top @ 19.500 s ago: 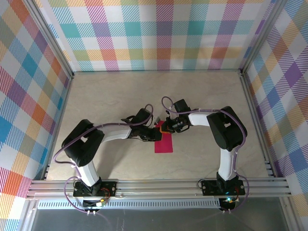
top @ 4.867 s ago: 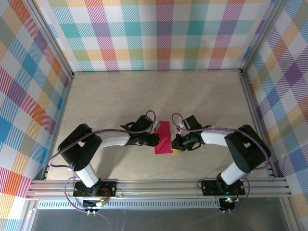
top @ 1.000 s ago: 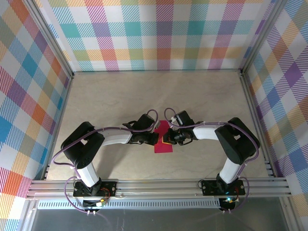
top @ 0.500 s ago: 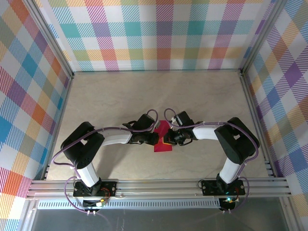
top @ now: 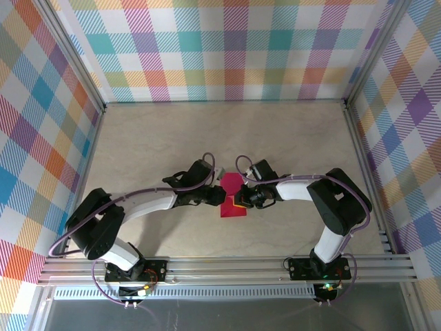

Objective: Fold a paper plane with a square sheet of paper (fold left side to right side)

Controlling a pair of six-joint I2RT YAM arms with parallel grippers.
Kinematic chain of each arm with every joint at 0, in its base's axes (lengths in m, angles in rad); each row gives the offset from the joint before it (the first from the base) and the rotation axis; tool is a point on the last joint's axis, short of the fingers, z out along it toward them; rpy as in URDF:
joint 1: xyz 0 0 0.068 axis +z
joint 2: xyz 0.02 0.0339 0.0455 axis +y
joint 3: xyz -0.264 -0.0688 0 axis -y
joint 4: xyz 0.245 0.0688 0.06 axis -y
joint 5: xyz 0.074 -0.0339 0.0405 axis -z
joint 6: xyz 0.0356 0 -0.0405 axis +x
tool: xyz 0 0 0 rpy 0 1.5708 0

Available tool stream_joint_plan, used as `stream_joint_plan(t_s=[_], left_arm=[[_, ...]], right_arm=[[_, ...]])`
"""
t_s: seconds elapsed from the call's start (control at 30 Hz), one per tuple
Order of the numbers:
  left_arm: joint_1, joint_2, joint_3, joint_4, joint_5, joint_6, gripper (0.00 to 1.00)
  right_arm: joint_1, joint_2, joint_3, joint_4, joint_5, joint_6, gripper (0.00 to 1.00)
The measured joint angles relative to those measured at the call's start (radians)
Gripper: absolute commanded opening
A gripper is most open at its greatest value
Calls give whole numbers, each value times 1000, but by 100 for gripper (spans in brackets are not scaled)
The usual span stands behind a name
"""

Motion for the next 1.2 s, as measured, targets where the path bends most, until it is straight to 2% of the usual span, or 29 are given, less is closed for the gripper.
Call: stream_joint_plan(t_s=[0.23,0.37,0.7,1.2], left_arm=[[-24,-3,-35,70,143,-95,5],[-36,56,-25,82,169,-112,3],[-39,165,-5,81,174,-112,1],[-39,172,-5,66,111,-111,1]], right_arm=[[0,0,-1,0,0,1,0],[0,0,-1,-1,0,0,0],[0,0,-1,-3,0,0,0],[0,0,5,-20,1,-7,0]])
